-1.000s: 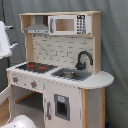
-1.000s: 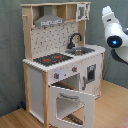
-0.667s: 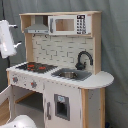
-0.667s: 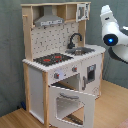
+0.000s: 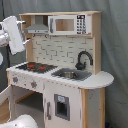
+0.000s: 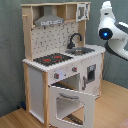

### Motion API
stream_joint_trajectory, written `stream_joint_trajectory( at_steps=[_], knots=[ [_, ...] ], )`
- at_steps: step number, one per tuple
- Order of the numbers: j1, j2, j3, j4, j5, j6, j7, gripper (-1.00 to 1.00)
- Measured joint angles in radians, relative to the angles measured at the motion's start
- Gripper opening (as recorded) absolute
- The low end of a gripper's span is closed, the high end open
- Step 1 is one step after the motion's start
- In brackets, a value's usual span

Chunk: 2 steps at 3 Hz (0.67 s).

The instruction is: Play with the kitchen

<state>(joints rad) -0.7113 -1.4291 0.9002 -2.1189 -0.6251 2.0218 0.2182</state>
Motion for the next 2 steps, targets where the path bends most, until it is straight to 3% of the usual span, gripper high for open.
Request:
stream_joint_trajectory(
  at_steps=[2],
  knots=[
    [-0.082, 0.038, -0.012, -0.001, 0.005, 0.030, 0.189, 1.00]
  ],
)
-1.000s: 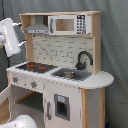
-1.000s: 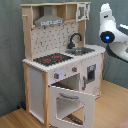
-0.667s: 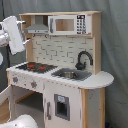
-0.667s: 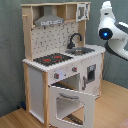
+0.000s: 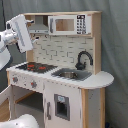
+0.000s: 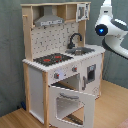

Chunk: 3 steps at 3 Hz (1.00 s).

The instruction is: Play with the kitchen

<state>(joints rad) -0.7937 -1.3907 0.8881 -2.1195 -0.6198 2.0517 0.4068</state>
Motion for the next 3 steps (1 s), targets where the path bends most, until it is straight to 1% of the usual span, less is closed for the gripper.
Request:
stream_joint_trajectory(
  at_steps=[1, 2, 3],
  knots=[
    [-0.045, 0.032, -0.001, 0.000, 0.000, 0.038, 0.085, 1.00],
    [-0.097, 0.074, -0.012, 0.000, 0.000, 0.095, 0.139, 1.00],
    [-0.119, 0.096, -0.012, 0.001, 0.000, 0.122, 0.145, 1.00]
  ],
)
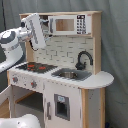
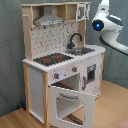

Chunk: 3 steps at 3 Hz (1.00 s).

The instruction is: Play with the kitchen

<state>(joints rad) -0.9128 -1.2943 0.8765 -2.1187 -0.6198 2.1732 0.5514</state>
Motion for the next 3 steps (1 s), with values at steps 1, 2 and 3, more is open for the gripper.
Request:
stream_joint_trajectory(
  at_steps=[1, 2, 3],
  knots=[
    [-0.003, 0.003, 0.000, 0.000, 0.000, 0.004, 0.000, -1.00],
    [-0.023, 0.029, 0.000, 0.005, 0.000, 0.051, 0.000, -1.00],
    [-0.062, 0.083, 0.004, 0.026, 0.000, 0.132, 0.000, -1.00]
  ],
)
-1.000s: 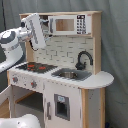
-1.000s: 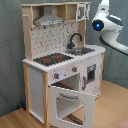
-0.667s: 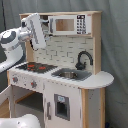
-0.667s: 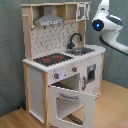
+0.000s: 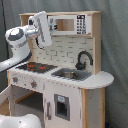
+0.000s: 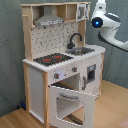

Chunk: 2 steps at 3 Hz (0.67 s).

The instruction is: Play with the kitchen

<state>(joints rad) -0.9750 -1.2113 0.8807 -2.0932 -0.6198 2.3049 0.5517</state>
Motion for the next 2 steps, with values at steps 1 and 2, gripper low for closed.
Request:
stream_joint_trajectory(
  at_steps=[1, 2],
  knots=[
    [-0.039, 0.052, 0.024, 0.032, 0.000, 0.068, 0.000, -1.00],
    [-0.080, 0.102, 0.058, 0.101, 0.000, 0.112, -0.001, -1.00]
  ],
)
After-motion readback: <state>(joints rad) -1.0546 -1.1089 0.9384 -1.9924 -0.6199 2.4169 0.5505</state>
